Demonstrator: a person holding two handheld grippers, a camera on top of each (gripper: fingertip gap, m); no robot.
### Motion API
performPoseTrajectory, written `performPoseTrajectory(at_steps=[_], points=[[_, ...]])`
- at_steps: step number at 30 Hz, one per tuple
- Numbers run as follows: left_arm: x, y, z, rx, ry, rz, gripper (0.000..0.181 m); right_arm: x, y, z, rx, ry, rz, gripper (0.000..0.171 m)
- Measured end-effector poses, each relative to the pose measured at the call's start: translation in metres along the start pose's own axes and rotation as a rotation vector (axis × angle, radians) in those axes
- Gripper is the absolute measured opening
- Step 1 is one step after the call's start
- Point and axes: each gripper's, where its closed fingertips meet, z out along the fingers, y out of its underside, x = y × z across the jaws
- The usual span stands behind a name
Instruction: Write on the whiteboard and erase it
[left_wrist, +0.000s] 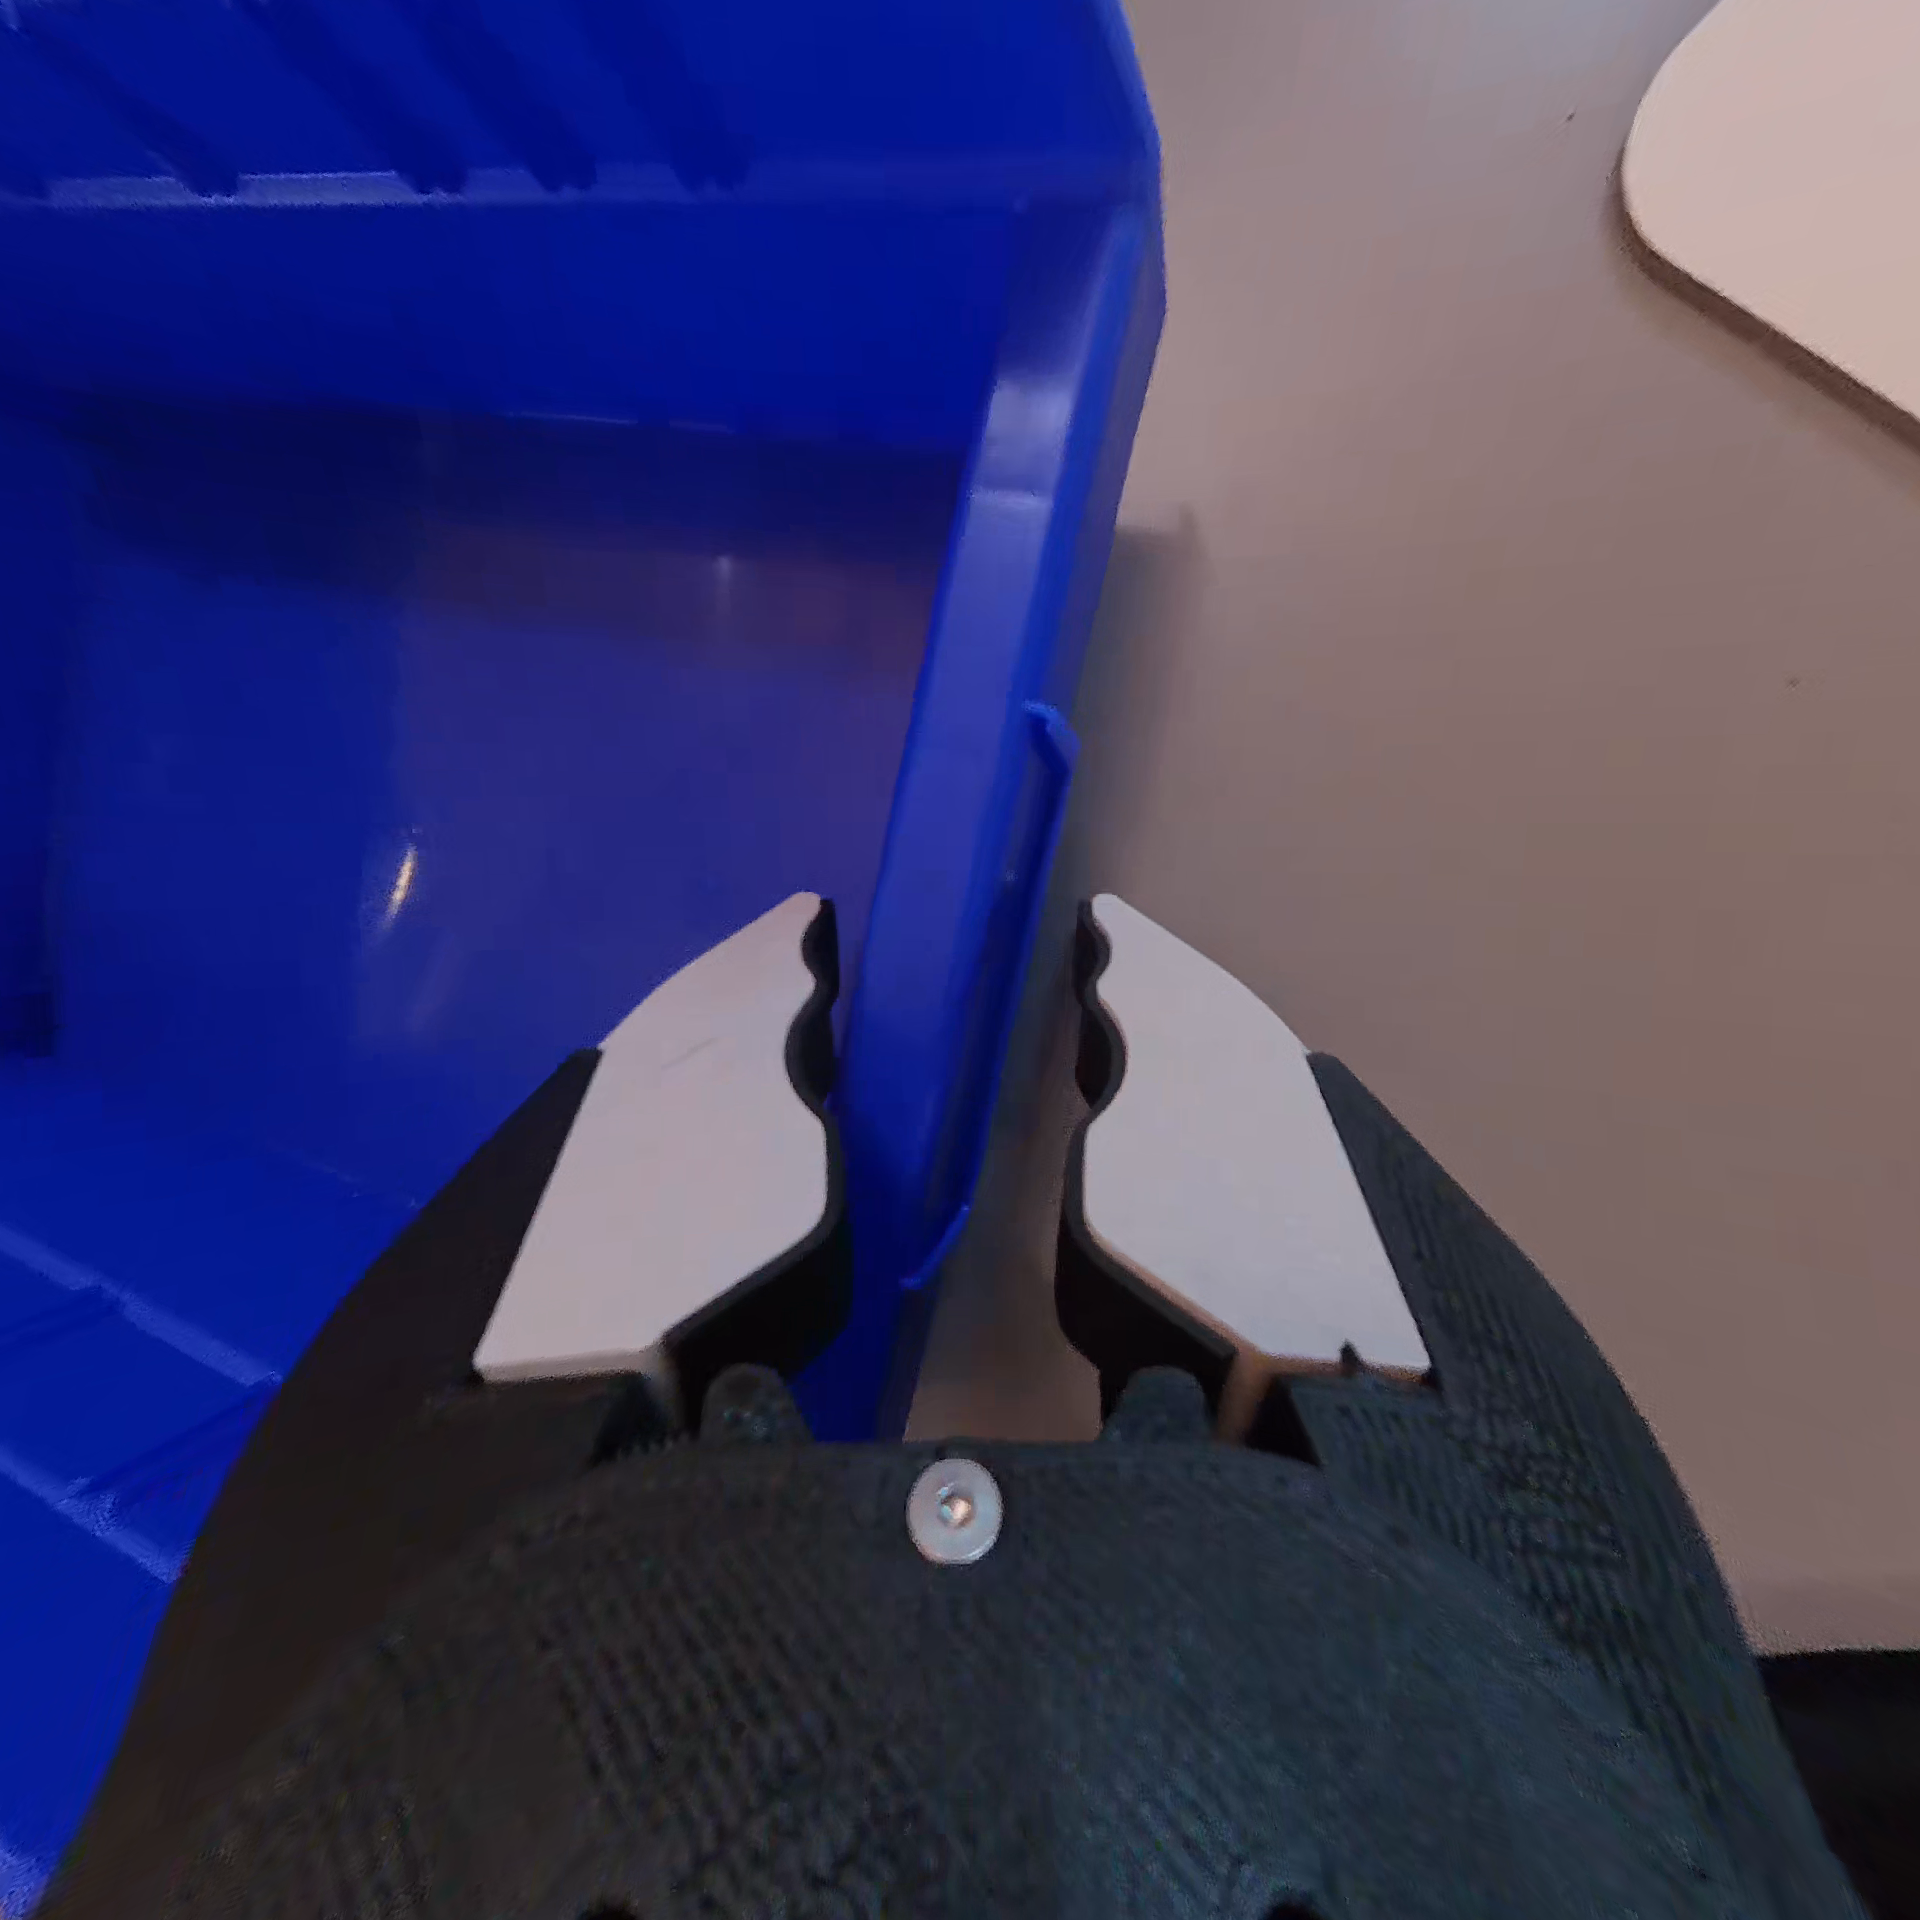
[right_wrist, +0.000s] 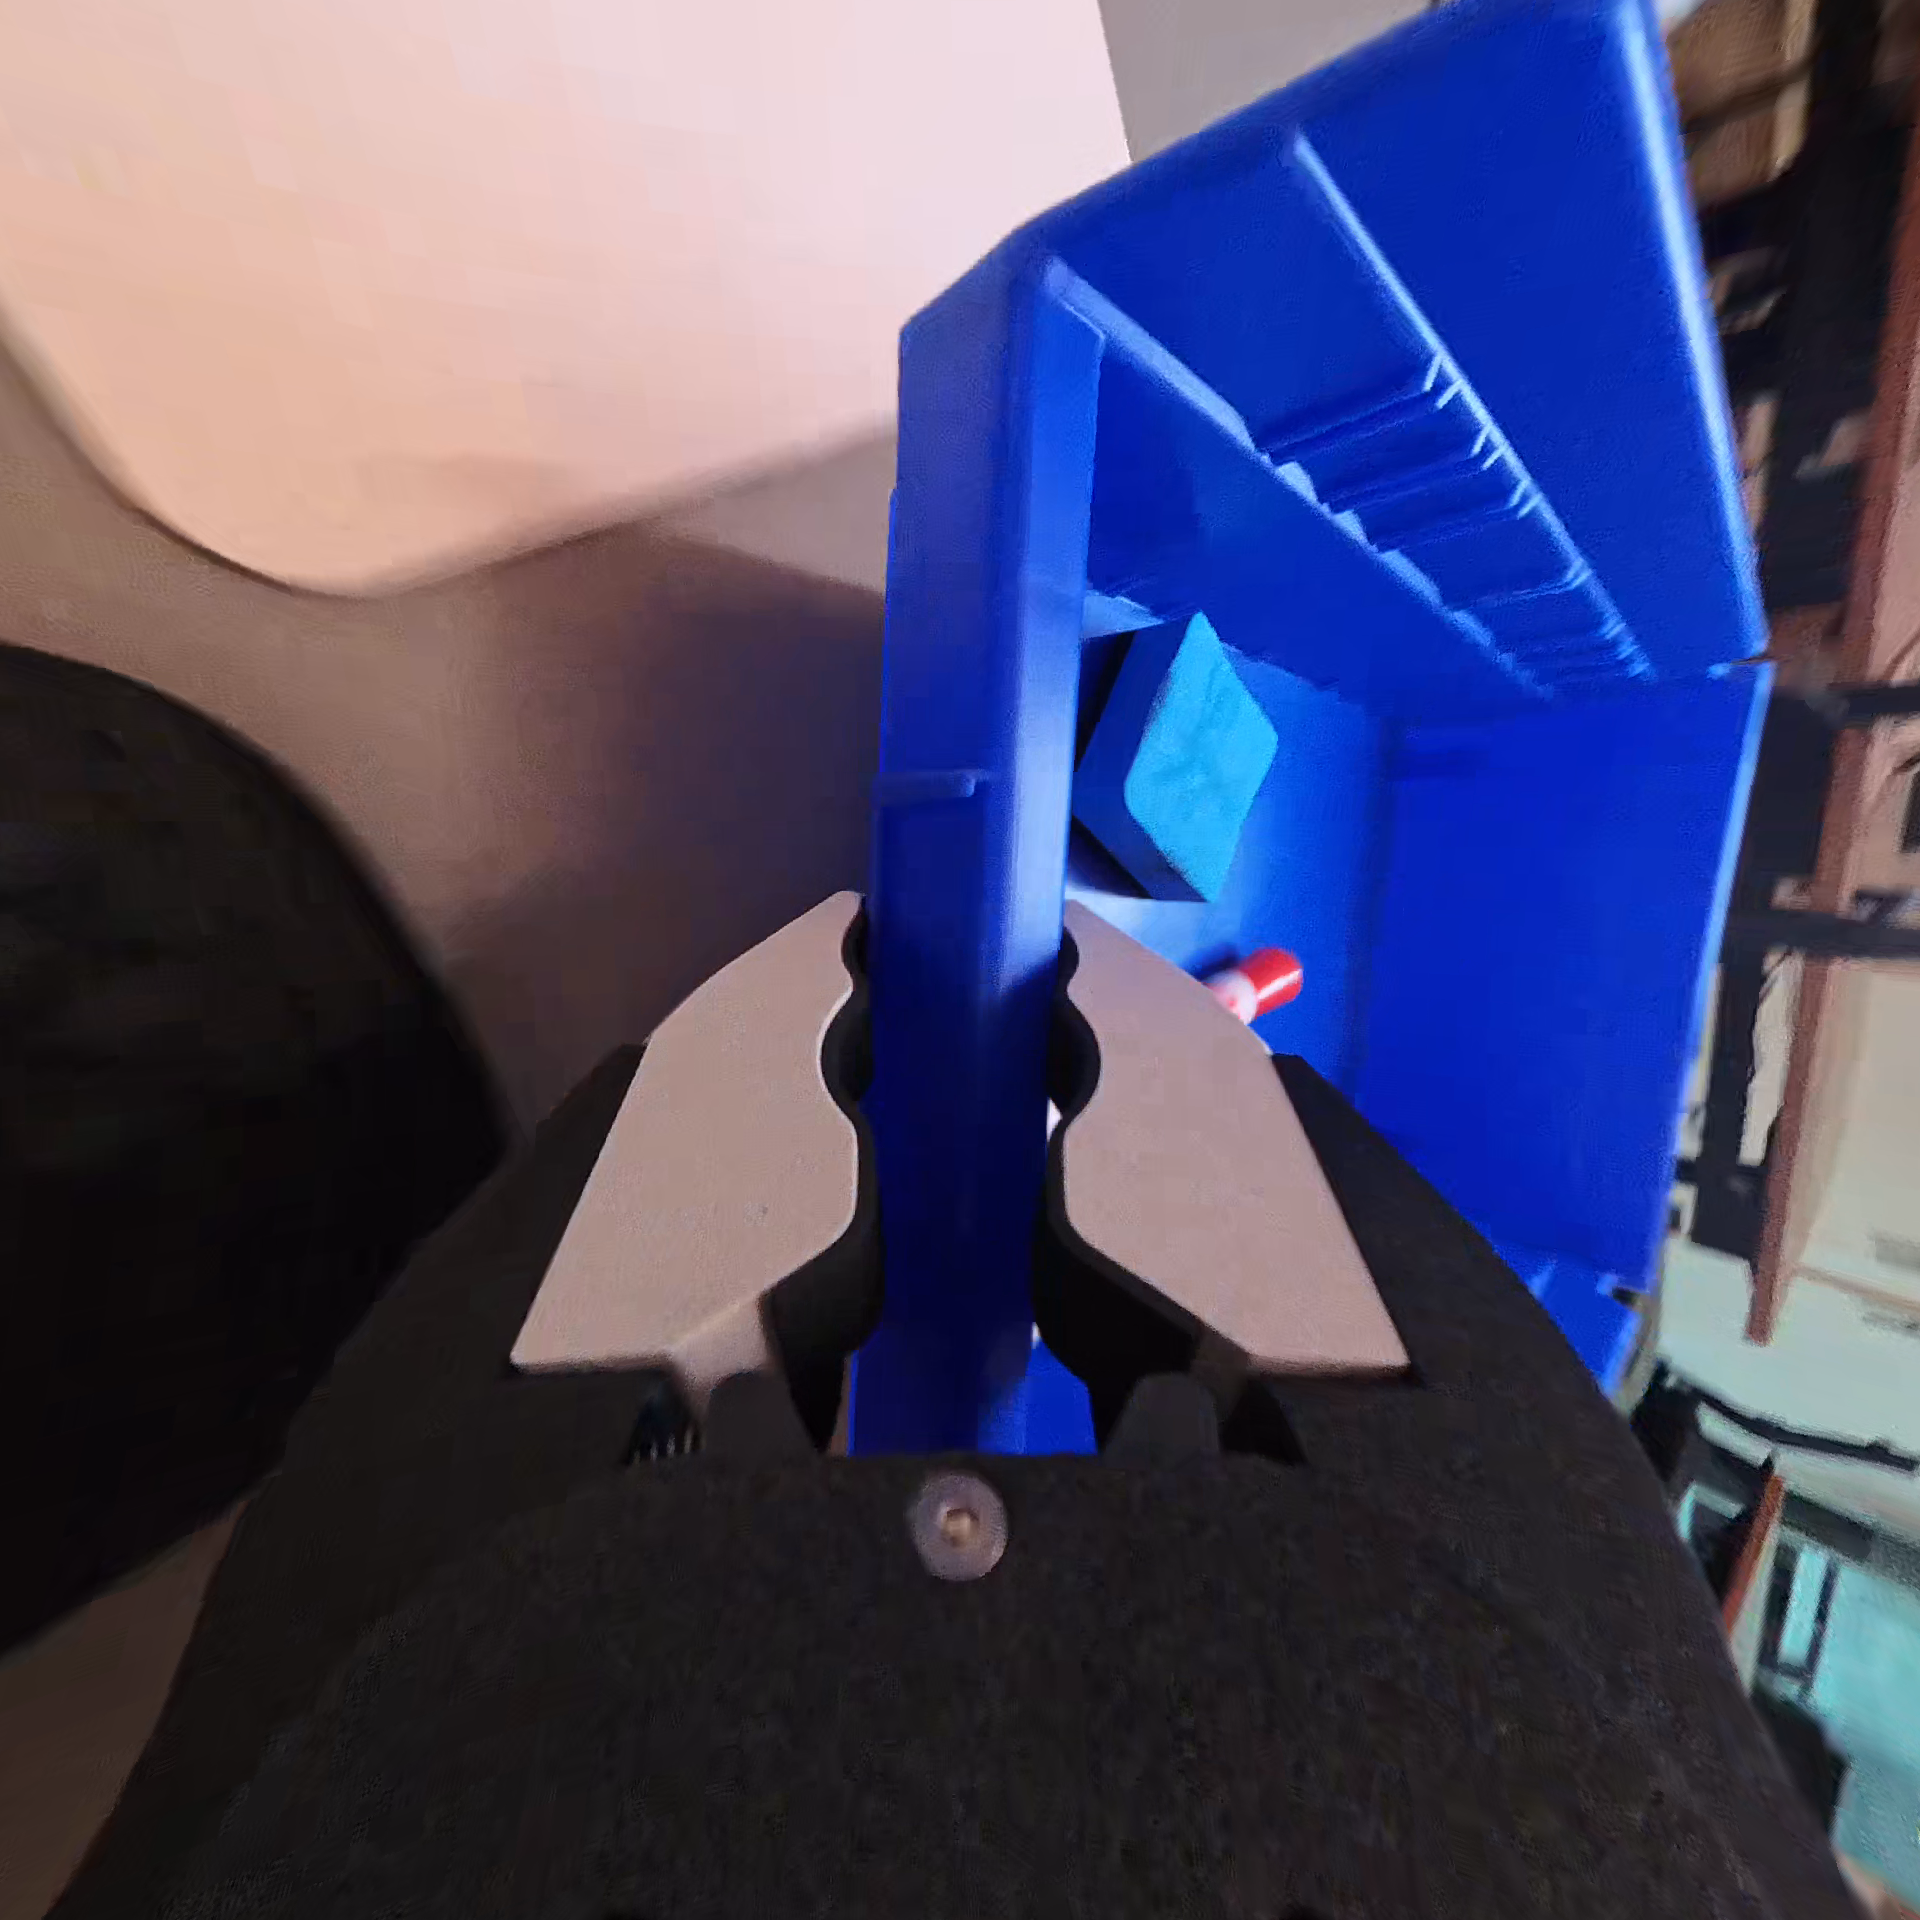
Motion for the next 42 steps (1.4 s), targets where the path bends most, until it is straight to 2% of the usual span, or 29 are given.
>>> performPoseTrajectory(at_steps=[1, 4, 10, 15, 18, 21, 24, 28, 32, 37, 42], points=[[-0.004, 0.003, 0.000, -0.010, -0.030, 0.008, 0.037, -0.011, -0.017, -0.011, 0.035, 0.003, -0.030, 0.030], [-0.005, 0.007, -0.003, -0.003, -0.047, 0.036, 0.035, -0.053, -0.070, -0.031, 0.148, -0.045, -0.143, 0.031], [-0.023, 0.025, -0.021, 0.034, -0.208, 0.052, 0.035, -0.117, -0.184, -0.015, 0.366, -0.096, -0.392, 0.030], [-0.049, 0.035, -0.064, 0.127, -0.331, -0.056, 0.035, -0.112, -0.297, 0.031, 0.558, -0.060, -0.465, 0.033], [-0.075, 0.040, -0.095, 0.155, -0.450, -0.097, 0.032, -0.096, -0.342, 0.045, 0.642, -0.005, -0.449, 0.038], [-0.089, 0.043, -0.114, 0.202, -0.454, -0.144, 0.030, -0.088, -0.358, 0.042, 0.703, -0.077, -0.326, 0.034], [-0.088, 0.045, -0.119, 0.214, -0.443, -0.126, 0.030, -0.085, -0.355, 0.030, 0.740, -0.116, -0.258, 0.033], [-0.074, 0.046, -0.123, 0.236, -0.443, -0.080, 0.030, -0.089, -0.343, 0.016, 0.760, -0.172, -0.179, 0.033], [-0.049, 0.033, -0.147, 0.304, -0.468, -0.025, 0.030, -0.084, -0.334, 0.000, 0.777, -0.183, -0.112, 0.034], [0.000, -0.005, -0.192, 0.370, -0.583, 0.205, 0.031, -0.049, -0.332, -0.034, 0.824, -0.116, 0.112, 0.035], [0.086, -0.074, -0.201, 0.473, -0.519, 0.463, 0.030, -0.023, -0.348, -0.085, 0.971, -0.111, 0.393, 0.056]])
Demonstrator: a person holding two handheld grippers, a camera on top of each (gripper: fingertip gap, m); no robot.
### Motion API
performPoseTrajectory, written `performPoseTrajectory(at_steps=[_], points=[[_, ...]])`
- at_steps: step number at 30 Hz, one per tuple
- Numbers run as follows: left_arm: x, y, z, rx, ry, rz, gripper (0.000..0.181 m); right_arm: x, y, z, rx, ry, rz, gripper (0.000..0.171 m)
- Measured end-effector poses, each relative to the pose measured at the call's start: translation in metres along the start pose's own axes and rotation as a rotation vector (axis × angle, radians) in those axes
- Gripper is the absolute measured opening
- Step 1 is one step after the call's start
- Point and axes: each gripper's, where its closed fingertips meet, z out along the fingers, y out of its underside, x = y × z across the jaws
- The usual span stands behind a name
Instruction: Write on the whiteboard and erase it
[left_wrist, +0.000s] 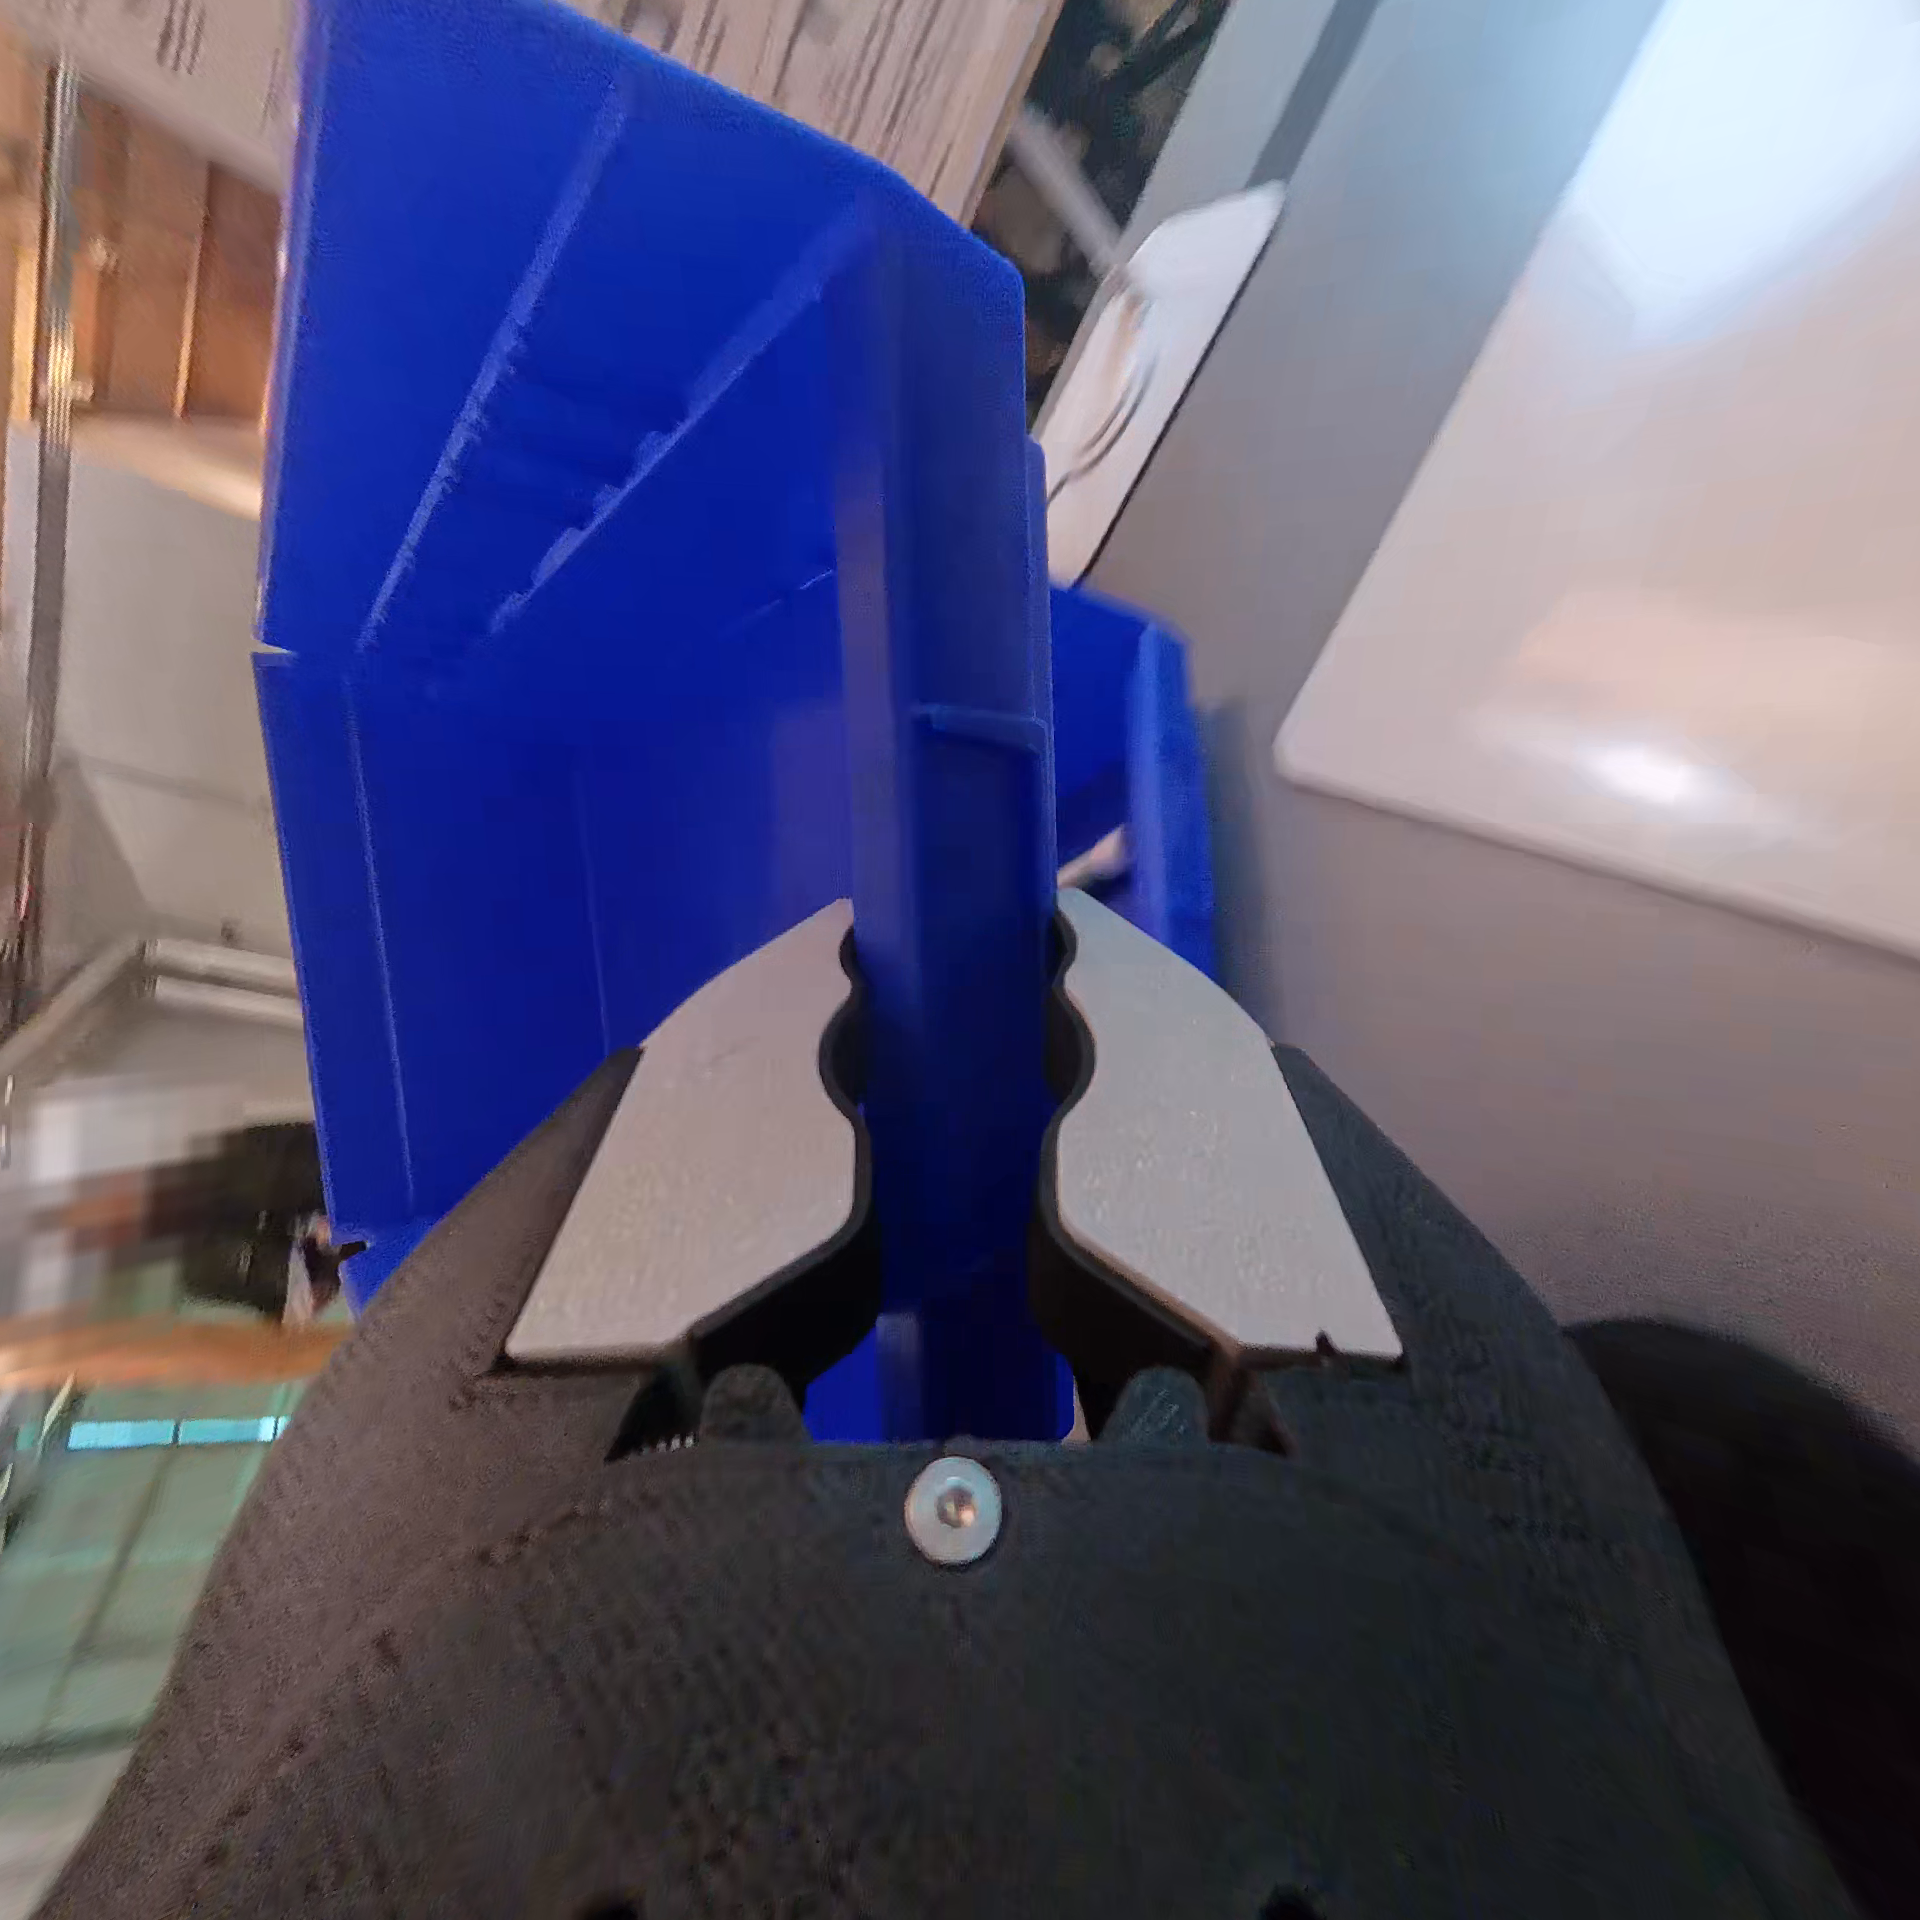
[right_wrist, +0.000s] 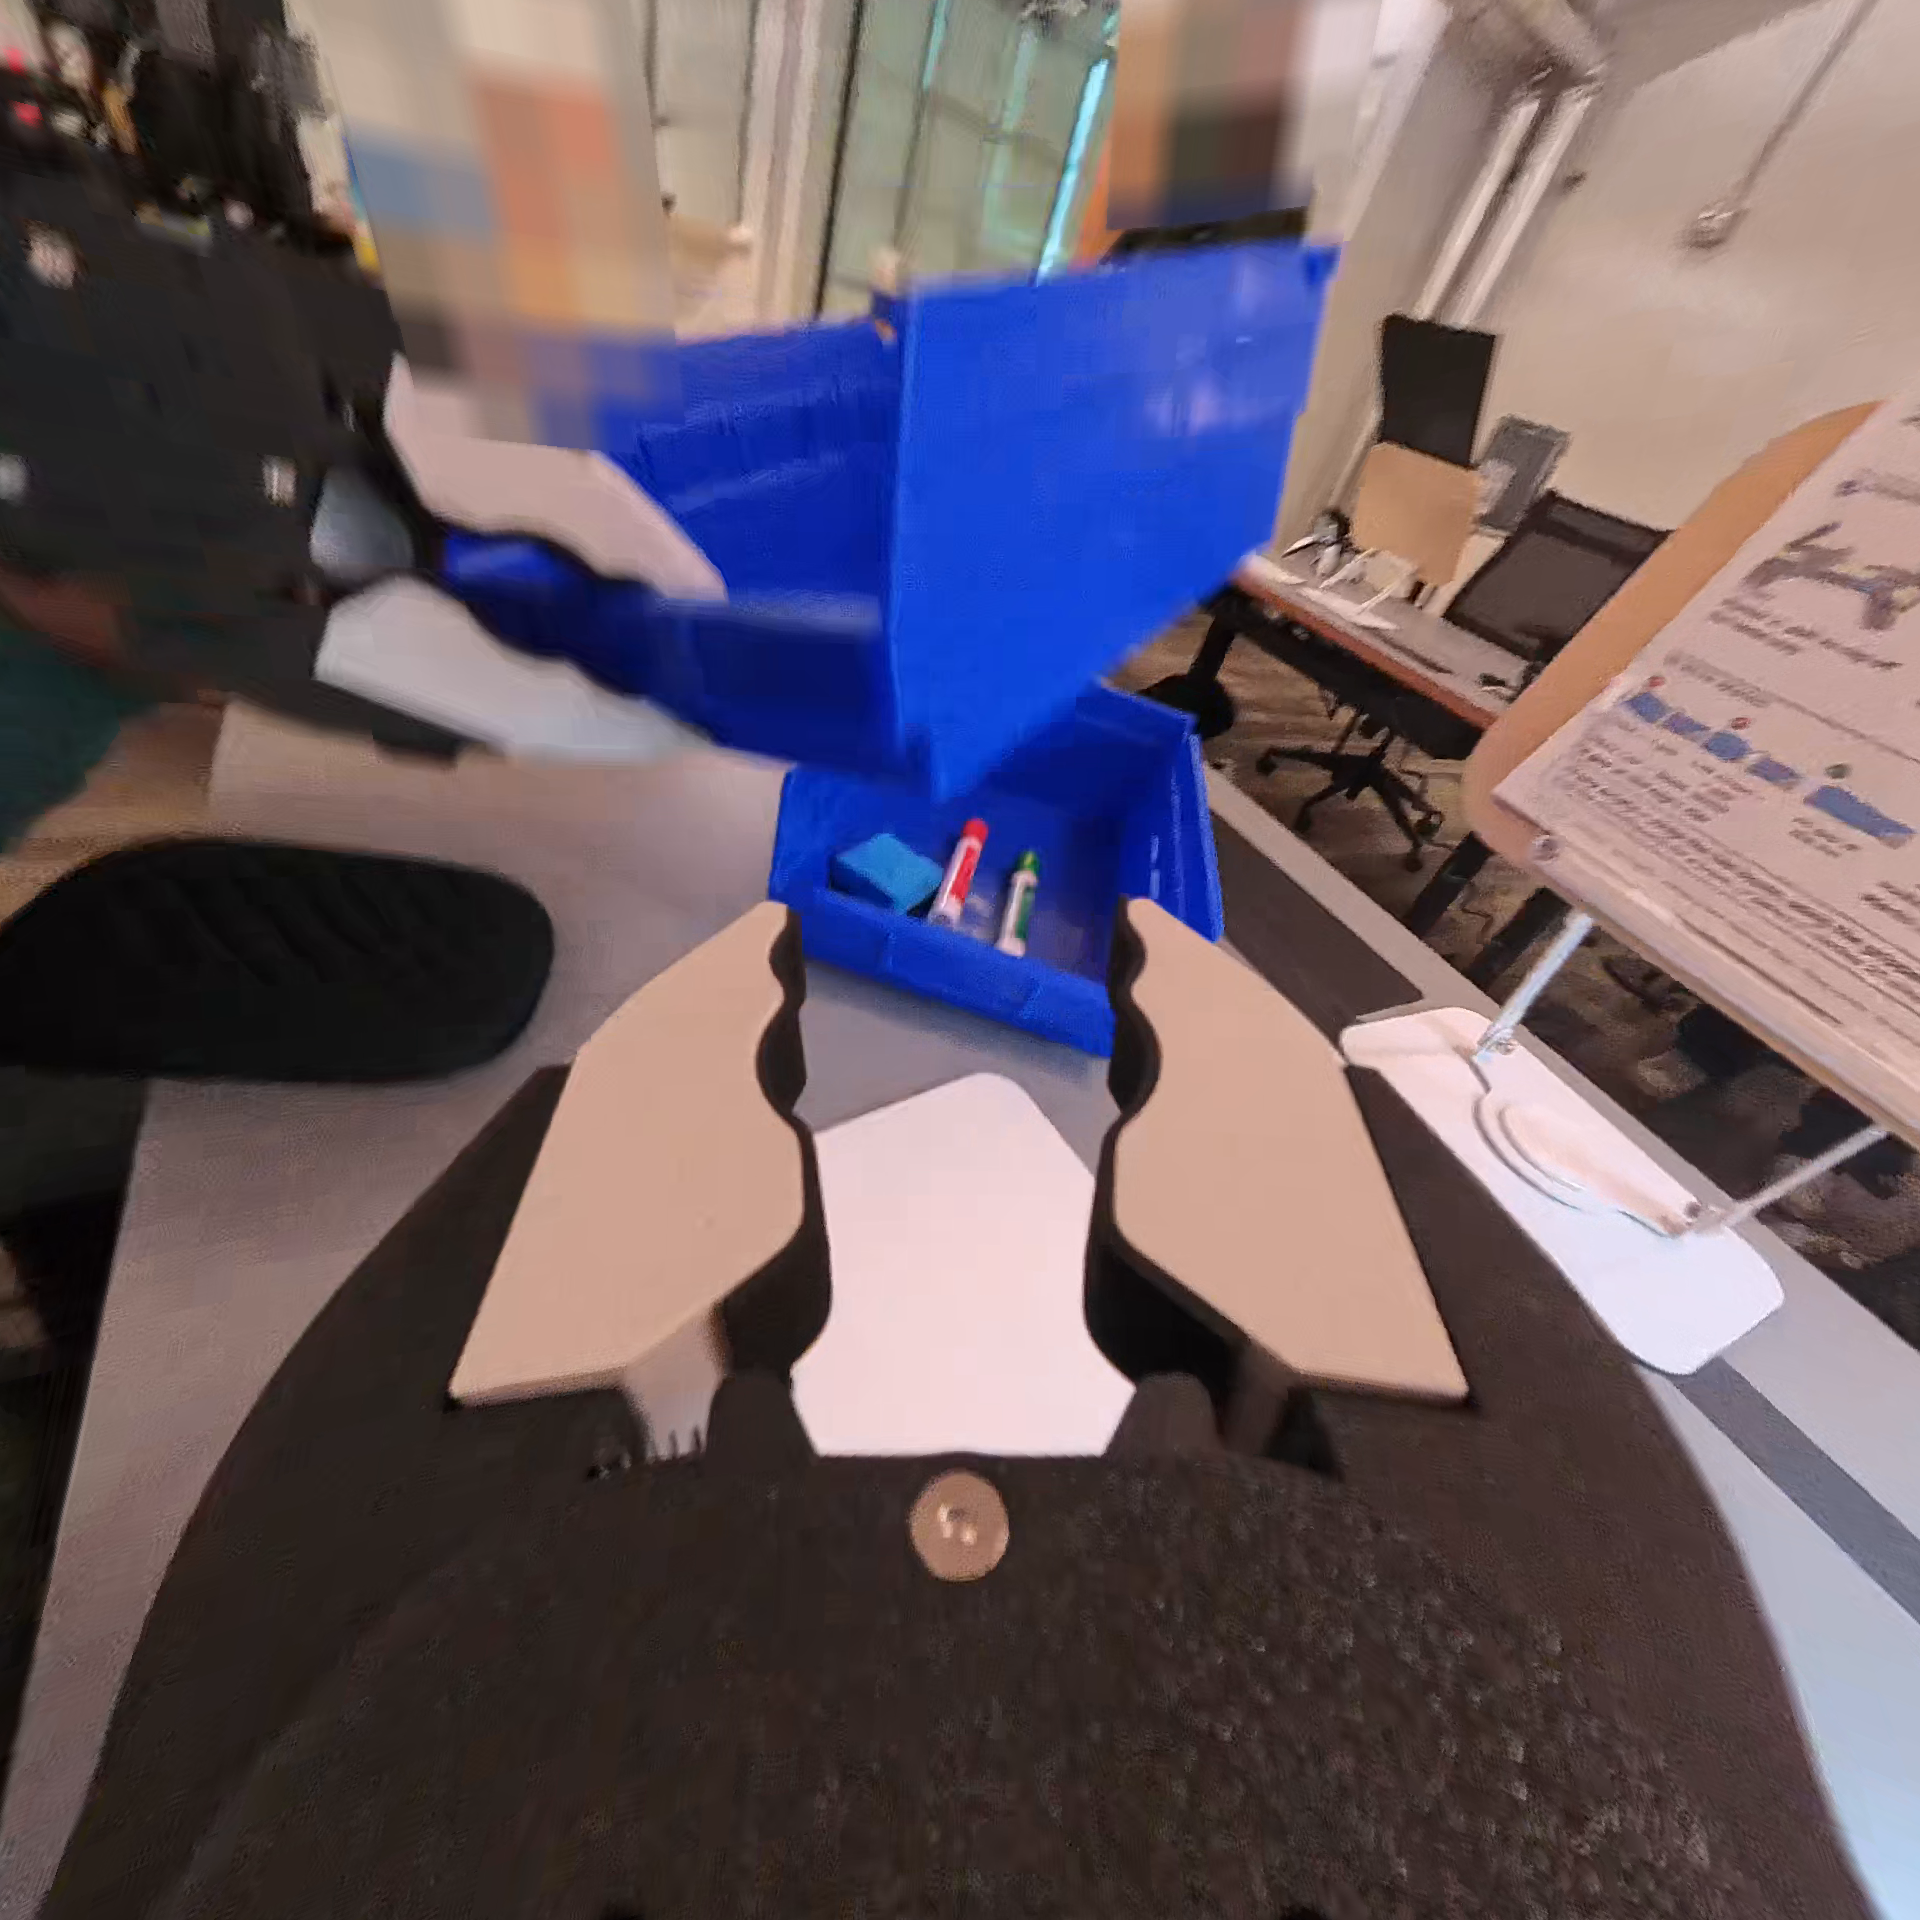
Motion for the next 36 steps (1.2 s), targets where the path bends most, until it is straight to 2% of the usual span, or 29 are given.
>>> performPoseTrajectory(at_steps=[2, 4, 7, 8, 12, 16, 18, 19, 21, 22, 24, 26, 28, 33, 36], points=[[0.025, -0.040, 0.011, 0.059, 0.066, 0.052, 0.030, 0.008, -0.012, -0.005, 0.037, 0.079, 0.030, 0.065], [0.053, -0.077, 0.023, 0.107, 0.133, 0.106, 0.031, 0.023, -0.018, -0.015, 0.069, 0.167, 0.077, 0.065], [0.094, -0.126, 0.035, 0.180, 0.181, 0.211, 0.030, 0.056, -0.007, -0.042, 0.057, 0.306, 0.151, 0.046], [0.102, -0.136, 0.042, 0.178, 0.163, 0.247, 0.031, 0.068, -0.002, -0.057, 0.067, 0.355, 0.194, 0.025], [0.133, -0.171, 0.061, 0.201, 0.124, 0.313, 0.031, 0.094, 0.027, -0.105, 0.040, 0.561, 0.150, 0.011], [0.175, -0.200, 0.070, 0.283, 0.183, 0.310, 0.038, 0.112, 0.054, -0.136, 0.043, 0.672, 0.233, 0.005], [0.198, -0.216, 0.055, 0.338, 0.314, 0.232, 0.041, 0.117, 0.061, -0.146, 0.056, 0.698, 0.271, 0.005], [0.209, -0.223, 0.044, 0.356, 0.401, 0.180, 0.050, 0.118, 0.064, -0.150, 0.058, 0.692, 0.298, 0.004], [0.224, -0.242, -0.001, 0.487, 0.633, 0.040, 0.044, 0.120, 0.069, -0.158, 0.054, 0.679, 0.334, 0.003], [0.219, -0.249, -0.023, 0.545, 0.709, -0.039, 0.043, 0.121, 0.072, -0.164, 0.056, 0.673, 0.355, 0.003], [0.200, -0.253, -0.054, 0.633, 0.763, -0.115, 0.044, 0.126, 0.074, -0.180, 0.083, 0.676, 0.400, 0.003], [0.181, -0.239, -0.061, 0.618, 0.784, -0.182, 0.049, 0.135, 0.076, -0.205, 0.115, 0.713, 0.428, 0.003], [0.158, -0.210, -0.042, 0.536, 0.738, -0.253, 0.051, 0.149, 0.082, -0.235, 0.144, 0.767, 0.460, 0.003], [0.109, -0.086, 0.051, 0.183, 0.538, -0.380, 0.053, 0.204, 0.110, -0.318, 0.177, 0.923, 0.492, 0.004], [0.099, -0.015, 0.094, -0.009, 0.463, -0.457, 0.052, 0.237, 0.140, -0.348, 0.128, 1.044, 0.504, 0.004]])
